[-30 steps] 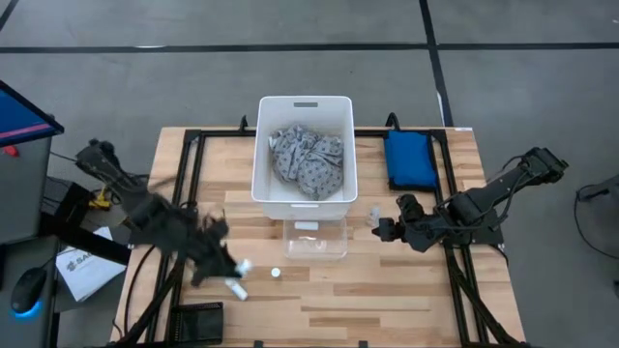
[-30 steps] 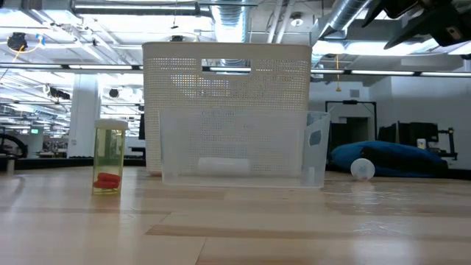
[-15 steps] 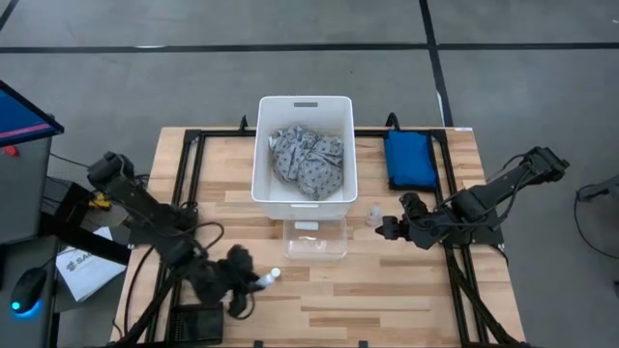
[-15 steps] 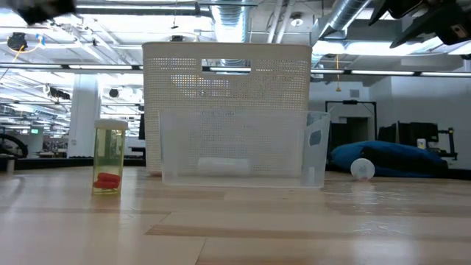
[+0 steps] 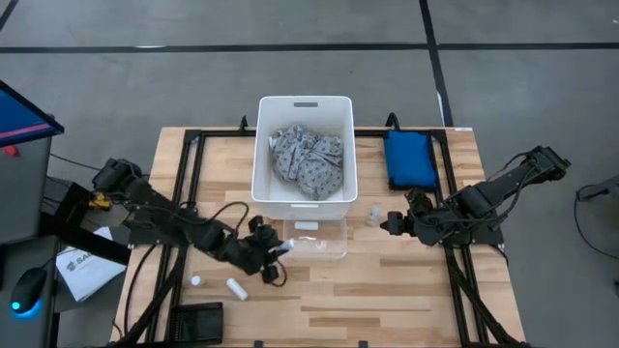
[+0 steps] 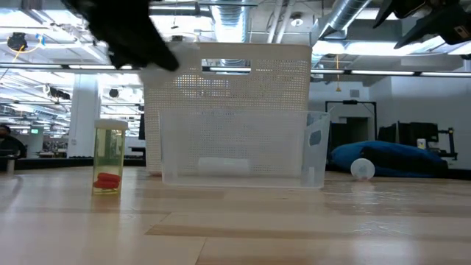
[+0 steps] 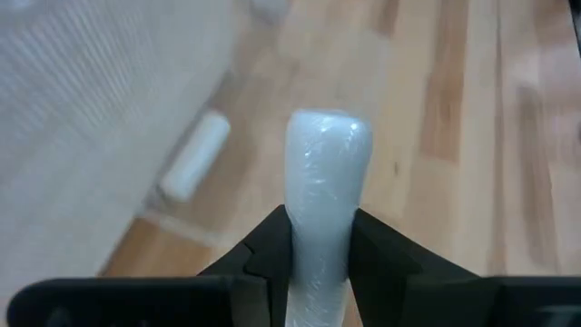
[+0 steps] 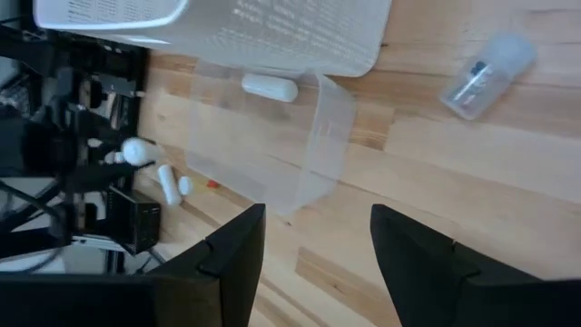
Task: Pick & Place Medicine items
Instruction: Put the top rolled gauze into the transparent bin, then put the rolled gauze into the transparent bin
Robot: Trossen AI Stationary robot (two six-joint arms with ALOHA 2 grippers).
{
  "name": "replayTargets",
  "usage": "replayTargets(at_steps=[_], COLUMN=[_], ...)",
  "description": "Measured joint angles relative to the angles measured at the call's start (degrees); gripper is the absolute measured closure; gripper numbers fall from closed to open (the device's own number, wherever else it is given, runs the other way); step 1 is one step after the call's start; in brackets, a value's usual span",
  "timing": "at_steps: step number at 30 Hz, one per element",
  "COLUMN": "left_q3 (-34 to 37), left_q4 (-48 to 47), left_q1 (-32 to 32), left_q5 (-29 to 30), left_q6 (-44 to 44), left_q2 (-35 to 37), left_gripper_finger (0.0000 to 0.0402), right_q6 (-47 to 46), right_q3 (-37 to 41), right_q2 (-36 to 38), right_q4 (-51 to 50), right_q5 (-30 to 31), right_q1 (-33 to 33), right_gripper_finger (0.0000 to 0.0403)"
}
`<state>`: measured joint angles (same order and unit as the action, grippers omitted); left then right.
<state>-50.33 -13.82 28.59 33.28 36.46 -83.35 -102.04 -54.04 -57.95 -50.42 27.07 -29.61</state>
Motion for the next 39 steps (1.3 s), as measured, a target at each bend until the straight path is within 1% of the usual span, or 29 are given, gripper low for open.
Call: replayTargets(at_steps=[4, 8, 10, 12, 14, 18, 21, 23, 25, 28, 32, 36, 39], left_q3=[2.5, 3.6, 4.0, 4.5, 5.0, 5.1, 5.1, 5.1, 5.1, 5.1, 5.2, 5.1, 5.1], left_q4=[9.0, 10.6, 12.1, 15.2, 17.2, 17.8, 17.8, 17.8, 17.6, 16.3, 9.8, 2.6, -1.5], left_q1=[-3.8, -6.0, -6.8, -7.5, -7.7, -7.7, -7.7, -7.7, -7.5, -6.7, -4.4, 1.7, 8.1], left_q5=[-1.5, -3.1, -4.7, -7.7, -9.1, -9.3, -9.3, -9.3, -9.4, -10.4, -14.9, -18.1, -19.7], left_q6=[-4.7, -4.5, -4.4, -4.3, -4.2, -4.3, -4.5, -4.7, -5.2, -6.1, -3.9, -1.3, -0.6], left_q2=[0.0, 0.0, 0.0, 0.0, 0.0, 0.0, 0.0, 0.0, 0.3, 2.3, 8.3, 15.7, 19.6], left_gripper_finger=[0.0318, 0.0316, 0.0308, 0.0291, 0.0266, 0.021, 0.0175, 0.0161, 0.0154, 0.0152, 0.0151, 0.0151, 0.0151], right_q6=[0.0, 0.0, 0.0, 0.0, 0.0, 0.0, 0.0, 0.0, 0.0, 0.4, 0.8, 1.5, 2.0], right_q3=[0.0, 0.0, 0.0, 0.0, 0.0, 0.0, 0.0, 0.0, 0.0, 0.0, 0.0, 0.0, 0.0], right_q2=[1.5, 2.4, 2.5, 2.6, 2.6, 2.6, 2.5, 2.5, 2.5, 2.5, 2.5, 2.5, 2.5], right_q4=[-1.3, -2.1, -2.5, -2.5, -2.5, -2.3, -2.3, -2.2, -1.7, -1.0, -0.8, -0.1, 0.2], right_q5=[0.0, 0.0, 0.0, 0.0, 0.0, 0.0, 0.0, 0.0, 0.0, 0.0, 0.1, 0.2, 0.2], right_q1=[0.0, 0.0, 0.0, 0.0, 0.0, 0.0, 0.0, 0.0, 0.0, 0.0, 0.0, 0.0, 0.0], right_gripper_finger=[0.0206, 0.0206, 0.0206, 0.0206, 0.0206, 0.0206, 0.0206, 0.0206, 0.0206, 0.0206, 0.0206, 0.0206, 0.0206])
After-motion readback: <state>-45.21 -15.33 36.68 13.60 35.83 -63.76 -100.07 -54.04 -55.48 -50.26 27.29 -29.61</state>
